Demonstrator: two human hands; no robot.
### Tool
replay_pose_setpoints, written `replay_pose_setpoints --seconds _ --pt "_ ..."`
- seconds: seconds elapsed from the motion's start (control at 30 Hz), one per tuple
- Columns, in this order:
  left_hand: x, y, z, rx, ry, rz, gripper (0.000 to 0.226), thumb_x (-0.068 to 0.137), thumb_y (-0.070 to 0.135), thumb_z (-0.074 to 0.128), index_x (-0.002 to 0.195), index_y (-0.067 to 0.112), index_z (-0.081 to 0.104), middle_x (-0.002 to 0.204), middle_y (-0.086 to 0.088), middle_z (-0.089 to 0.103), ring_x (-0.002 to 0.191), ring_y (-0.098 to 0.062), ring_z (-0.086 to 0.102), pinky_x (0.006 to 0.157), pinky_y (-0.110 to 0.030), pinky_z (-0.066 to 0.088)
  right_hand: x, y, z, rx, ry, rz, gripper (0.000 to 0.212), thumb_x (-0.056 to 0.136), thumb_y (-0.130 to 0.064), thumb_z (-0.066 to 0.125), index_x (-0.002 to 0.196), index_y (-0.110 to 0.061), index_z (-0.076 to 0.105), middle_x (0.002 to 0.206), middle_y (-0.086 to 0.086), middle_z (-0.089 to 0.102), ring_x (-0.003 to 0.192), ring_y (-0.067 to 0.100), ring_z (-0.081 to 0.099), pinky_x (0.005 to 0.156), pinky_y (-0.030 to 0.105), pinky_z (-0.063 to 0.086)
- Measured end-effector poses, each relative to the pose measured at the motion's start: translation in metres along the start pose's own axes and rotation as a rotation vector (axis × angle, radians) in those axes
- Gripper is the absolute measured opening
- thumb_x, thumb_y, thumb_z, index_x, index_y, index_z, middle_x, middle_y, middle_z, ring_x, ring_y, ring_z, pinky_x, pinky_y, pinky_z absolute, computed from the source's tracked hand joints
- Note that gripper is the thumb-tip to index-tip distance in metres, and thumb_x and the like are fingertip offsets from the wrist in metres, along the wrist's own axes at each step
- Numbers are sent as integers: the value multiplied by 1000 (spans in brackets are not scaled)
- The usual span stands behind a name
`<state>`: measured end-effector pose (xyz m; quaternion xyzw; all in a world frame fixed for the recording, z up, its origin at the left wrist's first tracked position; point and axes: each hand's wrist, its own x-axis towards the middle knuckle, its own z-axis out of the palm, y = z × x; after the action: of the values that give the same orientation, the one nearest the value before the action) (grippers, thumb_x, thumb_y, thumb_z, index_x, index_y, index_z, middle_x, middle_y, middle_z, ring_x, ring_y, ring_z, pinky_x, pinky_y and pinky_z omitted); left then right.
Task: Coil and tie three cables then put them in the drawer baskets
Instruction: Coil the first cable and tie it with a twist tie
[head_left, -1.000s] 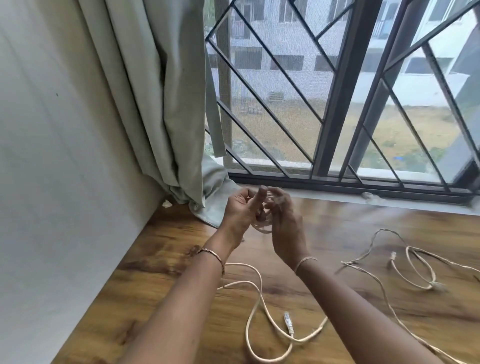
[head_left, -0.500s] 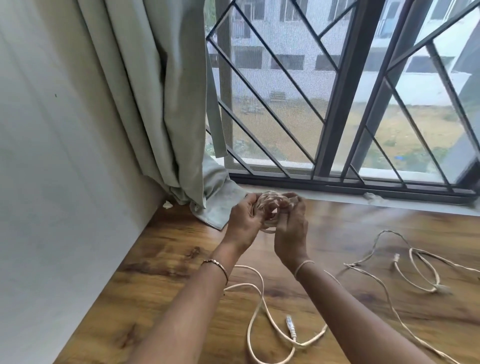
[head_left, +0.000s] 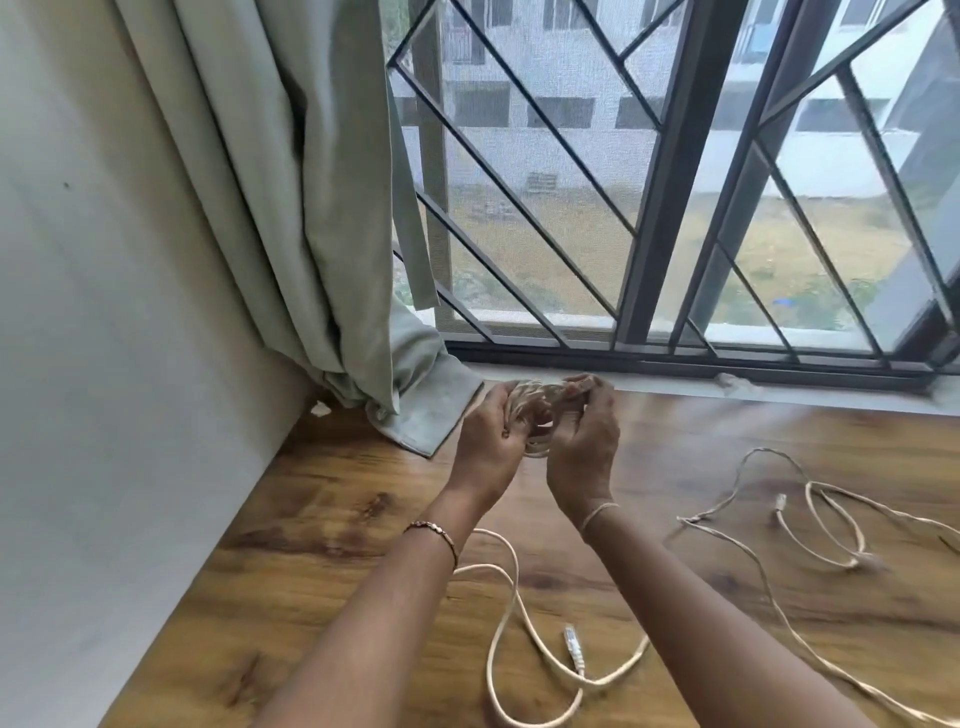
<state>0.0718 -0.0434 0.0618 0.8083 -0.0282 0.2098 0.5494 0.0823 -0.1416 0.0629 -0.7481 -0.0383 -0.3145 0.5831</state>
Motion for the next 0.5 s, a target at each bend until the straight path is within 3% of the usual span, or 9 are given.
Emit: replay_pose_setpoints --seconds 0.13,0.27,0.4,0.5 --pt "-4 -4 2 52 -20 50 47 86 -5 56 131 7 50 117 -10 65 108 -21 63 97 -30 49 -1 6 -4 -4 -4 38 10 90 1 51 95 -7 55 80 -3 58 72 17 55 70 34 45" --pt "-8 -6 4 56 -36 133 55 86 -7 54 134 19 50 121 0 63 109 -9 61 97 -24 48 -6 7 -8 41 -18 52 13 91 1 50 96 -9 55 79 -12 57 70 1 54 69 28 47" --pt "-4 -5 5 -52 -66 53 51 87 -10 50 129 19 56 122 3 63 111 -4 60 100 -29 48 -3 7 -11 130 11 133 20 91 4 48 94 -15 53 80 -9 59 71 -1 56 71 23 48" --pt "-6 -2 8 -162 -79 -47 35 95 8 54 129 18 57 119 -4 66 106 -15 65 94 -36 52 -1 4 -11 190 63 248 18 93 1 45 90 -15 53 80 -6 58 71 6 55 69 22 47"
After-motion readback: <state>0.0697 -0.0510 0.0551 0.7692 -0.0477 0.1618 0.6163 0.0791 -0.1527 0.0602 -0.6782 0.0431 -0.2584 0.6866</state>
